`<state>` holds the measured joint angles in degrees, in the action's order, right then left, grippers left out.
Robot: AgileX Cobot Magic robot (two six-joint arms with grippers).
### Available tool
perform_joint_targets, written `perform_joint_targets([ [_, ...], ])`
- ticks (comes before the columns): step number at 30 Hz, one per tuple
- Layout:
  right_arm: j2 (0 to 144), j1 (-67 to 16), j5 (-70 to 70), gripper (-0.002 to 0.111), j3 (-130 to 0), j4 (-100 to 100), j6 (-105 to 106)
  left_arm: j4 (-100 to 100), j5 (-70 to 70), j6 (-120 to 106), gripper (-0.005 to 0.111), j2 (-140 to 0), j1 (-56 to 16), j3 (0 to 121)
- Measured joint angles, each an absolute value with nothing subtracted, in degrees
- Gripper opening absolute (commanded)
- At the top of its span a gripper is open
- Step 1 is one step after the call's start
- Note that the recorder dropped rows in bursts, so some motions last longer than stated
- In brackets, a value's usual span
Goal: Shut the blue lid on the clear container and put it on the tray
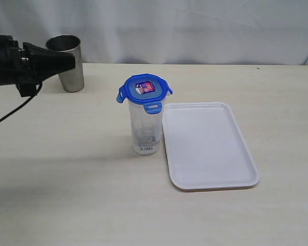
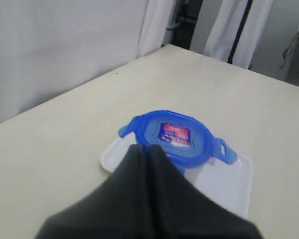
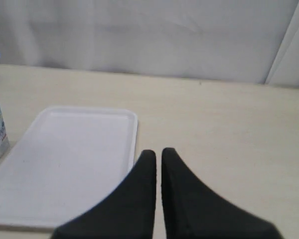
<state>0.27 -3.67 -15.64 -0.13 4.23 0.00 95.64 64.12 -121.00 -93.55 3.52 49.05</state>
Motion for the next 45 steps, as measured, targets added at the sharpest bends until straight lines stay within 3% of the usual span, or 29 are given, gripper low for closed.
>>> perform_joint_targets([
  [7, 0.3, -3.7, 14.2, 0.005, -0.1, 4.5, -4.2, 89.7, 49.6, -121.0, 0.0, -93.5, -6.7, 49.1],
  [10, 0.3, -3.7, 25.9, 0.005, -0.1, 3.0, -19.9, 89.7, 48.9, -121.0, 0.0, -93.5, -8.9, 49.1],
  [14, 6.0, -3.7, 26.2, 0.005, -4.2, 6.4, -26.1, 89.7, 47.3, -121.0, 0.0, -93.5, -9.7, 49.1],
  [21, 33.4, -3.7, 21.6, 0.005, -18.8, 20.2, -32.4, 89.9, 50.0, -121.0, 0.0, -94.7, -10.0, 49.1],
  [34, 74.7, -3.6, 17.1, 0.005, -44.3, 72.0, -68.2, 91.0, 46.0, -121.0, 0.0, -99.8, -12.8, 51.3],
  [38, 83.6, -0.4, 26.7, 0.004, -52.2, 93.0, -86.8, 89.5, 41.9, -121.0, 0.0, -99.9, -14.4, 51.6],
  [45, 95.2, 7.6, 45.4, 0.004, -61.6, 99.1, -90.5, 87.8, 37.2, -121.0, 0.0, -99.9, -14.6, 51.6],
])
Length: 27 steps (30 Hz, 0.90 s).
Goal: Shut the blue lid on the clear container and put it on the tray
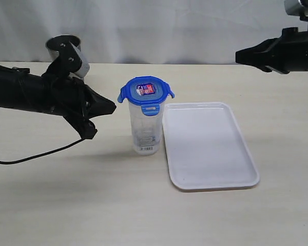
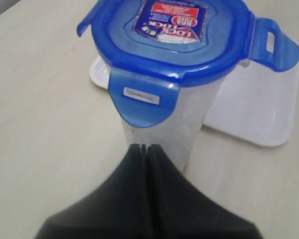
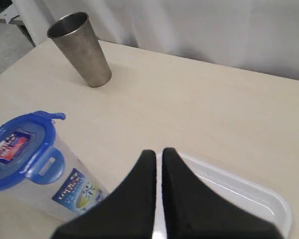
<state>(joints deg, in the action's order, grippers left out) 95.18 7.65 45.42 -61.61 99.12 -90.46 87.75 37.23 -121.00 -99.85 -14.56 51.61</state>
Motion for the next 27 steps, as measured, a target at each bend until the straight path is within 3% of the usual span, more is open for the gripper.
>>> perform_joint_targets([
  [17, 104.2, 0.8, 55.4, 0.004, -62.3, 94.2, -66.6, 85.1, 36.7, -121.0, 0.0, -99.9, -14.6, 51.6],
  [27, 104.2, -7.6, 40.8, 0.004, -62.3, 89.0, -59.4, 84.9, 40.9, -121.0, 0.0, -100.0, -14.6, 51.6],
])
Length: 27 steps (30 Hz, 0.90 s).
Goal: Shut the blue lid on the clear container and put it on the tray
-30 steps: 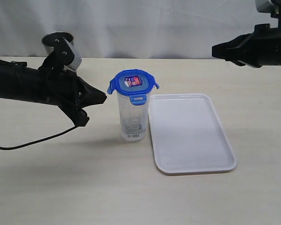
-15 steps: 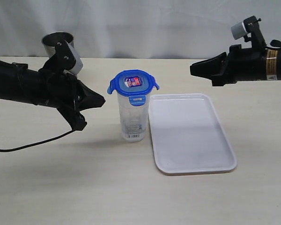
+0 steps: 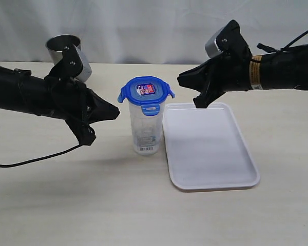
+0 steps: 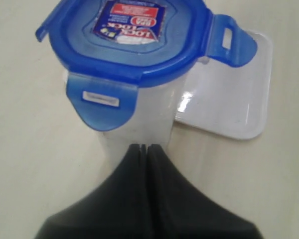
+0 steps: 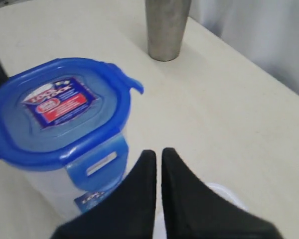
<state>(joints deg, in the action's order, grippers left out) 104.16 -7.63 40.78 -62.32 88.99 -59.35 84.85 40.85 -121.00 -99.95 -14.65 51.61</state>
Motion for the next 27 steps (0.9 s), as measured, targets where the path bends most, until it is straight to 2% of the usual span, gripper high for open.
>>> perform_joint_targets([
  [9, 107.6, -9.5, 37.6, 0.004, -62.5, 79.6, -48.7, 84.4, 42.2, -121.0, 0.0, -100.0, -14.6, 51.6],
  [27, 107.9, -9.5, 38.6, 0.004, -62.5, 83.6, -53.5, 84.4, 41.6, -121.0, 0.0, -100.0, -14.6, 51.6],
])
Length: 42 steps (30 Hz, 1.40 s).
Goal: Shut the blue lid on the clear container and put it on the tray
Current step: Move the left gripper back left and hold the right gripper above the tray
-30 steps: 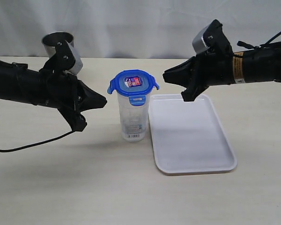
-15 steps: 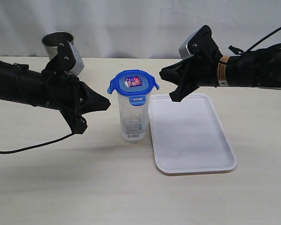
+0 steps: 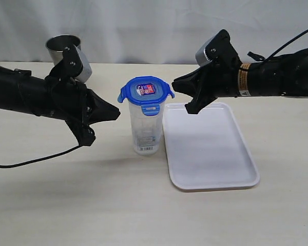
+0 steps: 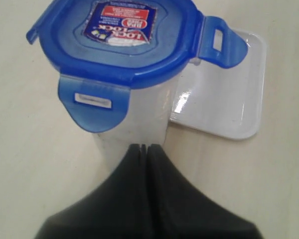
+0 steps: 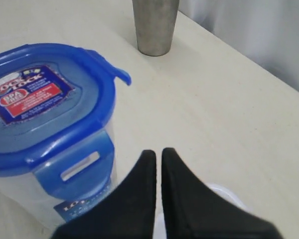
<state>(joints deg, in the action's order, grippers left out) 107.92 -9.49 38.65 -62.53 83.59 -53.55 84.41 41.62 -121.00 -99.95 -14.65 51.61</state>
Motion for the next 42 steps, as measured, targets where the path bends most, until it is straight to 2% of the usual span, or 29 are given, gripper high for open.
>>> perform_joint_targets([
  [21, 107.9, -9.5, 41.3, 0.004, -62.5, 90.6, -58.3, 84.4, 41.5, -121.0, 0.0, -100.0, -14.6, 51.6],
  [24, 107.8, -9.5, 38.4, 0.004, -62.5, 90.8, -59.0, 84.4, 41.2, -121.0, 0.0, -100.0, -14.6, 51.6],
  [28, 105.3, -9.0, 32.4, 0.004, -62.5, 94.1, -64.0, 81.8, 34.5, -121.0, 0.0, -100.0, -14.5, 51.6],
  [36, 103.4, -3.6, 31.8, 0.004, -62.5, 97.0, -72.2, 86.3, 33.5, -121.0, 0.0, -107.0, -8.2, 53.4],
  [42, 103.4, -3.5, 32.9, 0.004, -62.5, 97.2, -72.4, 94.3, 21.1, -121.0, 0.0, -107.7, -8.1, 54.1],
])
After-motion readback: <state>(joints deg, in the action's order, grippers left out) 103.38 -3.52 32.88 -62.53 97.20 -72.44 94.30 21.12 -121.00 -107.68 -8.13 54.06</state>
